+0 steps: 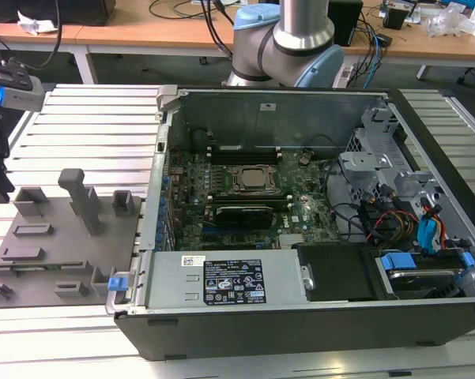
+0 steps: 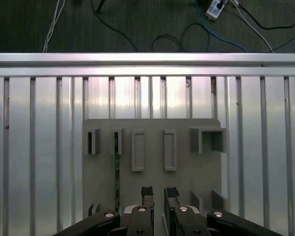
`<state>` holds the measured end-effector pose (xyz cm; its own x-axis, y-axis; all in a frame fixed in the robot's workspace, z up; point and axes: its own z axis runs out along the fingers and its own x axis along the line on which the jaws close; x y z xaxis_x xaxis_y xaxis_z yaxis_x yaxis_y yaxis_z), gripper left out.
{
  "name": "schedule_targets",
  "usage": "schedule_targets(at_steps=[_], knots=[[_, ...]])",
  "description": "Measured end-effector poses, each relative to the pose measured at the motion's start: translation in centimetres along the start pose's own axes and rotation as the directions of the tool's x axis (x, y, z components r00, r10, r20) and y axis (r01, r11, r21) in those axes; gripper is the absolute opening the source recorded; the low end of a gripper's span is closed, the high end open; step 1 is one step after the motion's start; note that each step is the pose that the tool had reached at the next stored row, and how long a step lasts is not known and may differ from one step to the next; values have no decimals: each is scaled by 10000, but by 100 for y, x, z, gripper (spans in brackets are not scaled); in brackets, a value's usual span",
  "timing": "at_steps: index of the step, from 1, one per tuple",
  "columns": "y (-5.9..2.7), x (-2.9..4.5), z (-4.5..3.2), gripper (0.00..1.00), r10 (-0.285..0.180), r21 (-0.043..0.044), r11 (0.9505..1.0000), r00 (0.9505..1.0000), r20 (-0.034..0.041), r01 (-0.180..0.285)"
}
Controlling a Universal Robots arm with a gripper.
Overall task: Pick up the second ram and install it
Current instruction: 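Pick up the second ram and move it above second insertion slot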
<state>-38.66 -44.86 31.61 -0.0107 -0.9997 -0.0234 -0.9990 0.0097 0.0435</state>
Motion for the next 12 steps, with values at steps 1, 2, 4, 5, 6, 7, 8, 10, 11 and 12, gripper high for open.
schedule_targets(at_steps=[1,2,4,5,6,7,8,10,11,12], knots=[[0,0,3,24,-1,-1,10000,10000,0,1],[-1,1,14,24,-1,0,10000,10000,0,1],[-2,2,39,24,-1,0,10000,10000,0,1],[-3,3,50,24,-1,1,10000,10000,1,1],[-3,3,57,24,-1,0,10000,10000,1,1],[-3,3,63,24,-1,1,10000,10000,1,1],[-4,4,73,24,-2,0,10000,10000,0,2],[-5,5,100,24,-1,0,10000,10000,0,1],[-5,5,109,24,-1,0,10000,10000,0,1],[-6,6,123,24,-1,0,10000,10000,0,1]])
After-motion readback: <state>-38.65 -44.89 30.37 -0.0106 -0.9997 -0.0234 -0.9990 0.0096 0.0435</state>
